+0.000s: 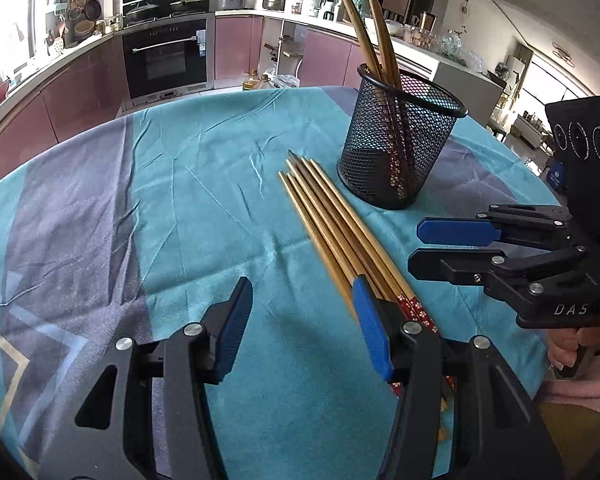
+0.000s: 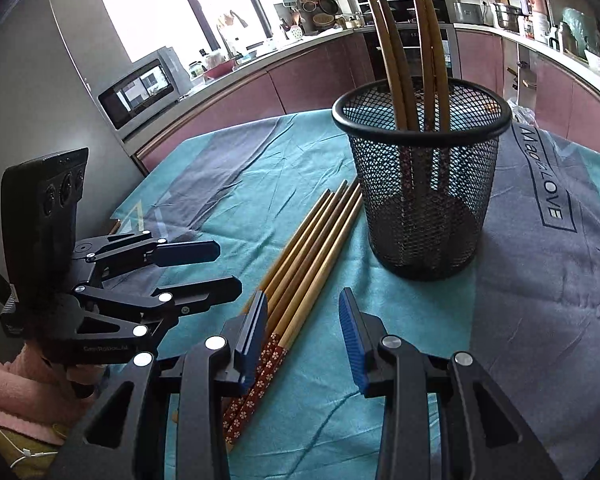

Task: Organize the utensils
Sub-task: 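Reach the left gripper to the chopstick row and grasp one while the right gripper grasps another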

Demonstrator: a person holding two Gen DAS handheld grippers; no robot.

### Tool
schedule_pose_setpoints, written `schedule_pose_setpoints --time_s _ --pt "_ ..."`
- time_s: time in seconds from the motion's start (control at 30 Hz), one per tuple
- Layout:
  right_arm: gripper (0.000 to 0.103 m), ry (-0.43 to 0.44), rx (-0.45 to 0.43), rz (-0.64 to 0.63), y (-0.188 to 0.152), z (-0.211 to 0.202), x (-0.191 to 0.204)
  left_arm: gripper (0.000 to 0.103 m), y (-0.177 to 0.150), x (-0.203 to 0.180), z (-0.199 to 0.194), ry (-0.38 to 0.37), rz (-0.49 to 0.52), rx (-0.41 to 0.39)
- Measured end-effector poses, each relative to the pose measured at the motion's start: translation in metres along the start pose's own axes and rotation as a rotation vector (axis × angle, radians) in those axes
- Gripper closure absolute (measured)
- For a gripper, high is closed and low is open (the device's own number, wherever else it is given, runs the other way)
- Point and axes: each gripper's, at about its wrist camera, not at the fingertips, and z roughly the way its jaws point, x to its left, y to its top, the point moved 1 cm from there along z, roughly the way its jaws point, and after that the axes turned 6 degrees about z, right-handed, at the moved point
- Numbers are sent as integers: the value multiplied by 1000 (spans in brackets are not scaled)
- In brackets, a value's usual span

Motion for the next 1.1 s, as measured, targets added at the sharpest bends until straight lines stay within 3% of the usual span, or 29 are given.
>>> schedule_pose_setpoints --time_s 0.67,1.1 --pt "68 -48 2 -4 -1 12 0 55 5 -10 18 28 6 38" --pt "71 -107 15 -45 -1 23 7 68 4 -4 20 37 -16 41"
